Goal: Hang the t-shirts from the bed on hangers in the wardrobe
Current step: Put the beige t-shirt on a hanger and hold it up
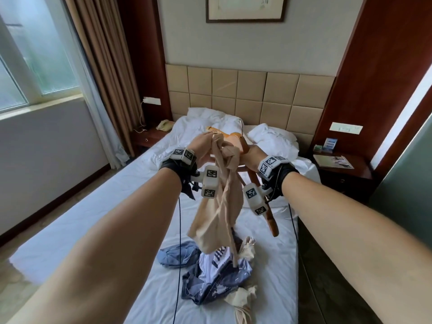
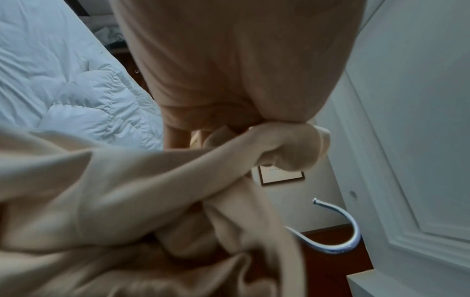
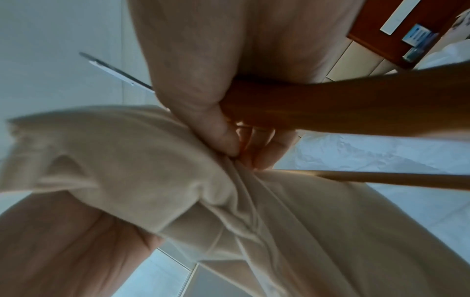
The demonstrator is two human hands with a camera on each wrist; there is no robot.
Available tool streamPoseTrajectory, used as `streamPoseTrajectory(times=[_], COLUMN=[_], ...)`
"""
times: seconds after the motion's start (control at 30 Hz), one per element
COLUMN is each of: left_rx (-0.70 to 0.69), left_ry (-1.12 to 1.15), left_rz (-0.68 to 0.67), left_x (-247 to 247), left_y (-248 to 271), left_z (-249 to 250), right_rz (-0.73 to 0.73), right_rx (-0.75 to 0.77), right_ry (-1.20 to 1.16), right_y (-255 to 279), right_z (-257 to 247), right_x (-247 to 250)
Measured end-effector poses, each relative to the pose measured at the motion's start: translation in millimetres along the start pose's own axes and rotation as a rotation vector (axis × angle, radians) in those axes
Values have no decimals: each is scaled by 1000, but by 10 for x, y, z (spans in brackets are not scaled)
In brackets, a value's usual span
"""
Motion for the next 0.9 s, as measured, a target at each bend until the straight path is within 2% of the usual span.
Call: streamPoseTrajectory(times=[0.07, 0.17, 0.27, 0.37, 0.43, 0.5, 0.57, 0.63, 0.7, 0.8, 0.9], left_rx=[-11, -32, -8, 77, 127, 188, 238, 209, 193, 185, 196], left_ry=[8, -37, -190, -291, -334, -326, -421, -518, -504, -435, -366], left_rz=[20, 239, 468, 555, 493, 322, 162, 70, -16, -117, -114], left_x=[53, 349, 679, 843, 809, 643, 478, 369, 264, 117, 62], left_y=[29, 16, 21, 98, 101, 59, 20, -25, -97, -131, -218], left_z=[56, 115, 114, 76, 49, -24, -83, -104, -153, -172, -155], right_rz=[53, 146, 274, 349, 354, 344, 326, 316, 298, 270, 252], right_rx=[33, 72, 50, 52, 58, 69, 96, 138, 170, 192, 183], right_ry=[44, 204, 212, 156, 143, 146, 136, 144, 151, 153, 145], right_y=[-44, -117, -166, -149, -163, -192, -221, -220, -196, -215, -223], right_z=[-57, -79, -32, -71, -92, -134, -174, -229, -289, -326, -326], right_x=[12, 77, 187, 241, 236, 216, 196, 195, 182, 170, 173])
Point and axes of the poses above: each hand's wrist, its own y-axis away from the middle knuckle, its own x-axis out of the back of the hand, z = x × y, the point moved 7 cm from there along -y, towards the middle knuckle, and after that the axes turned 4 degrees about x, right-handed, at the moved point
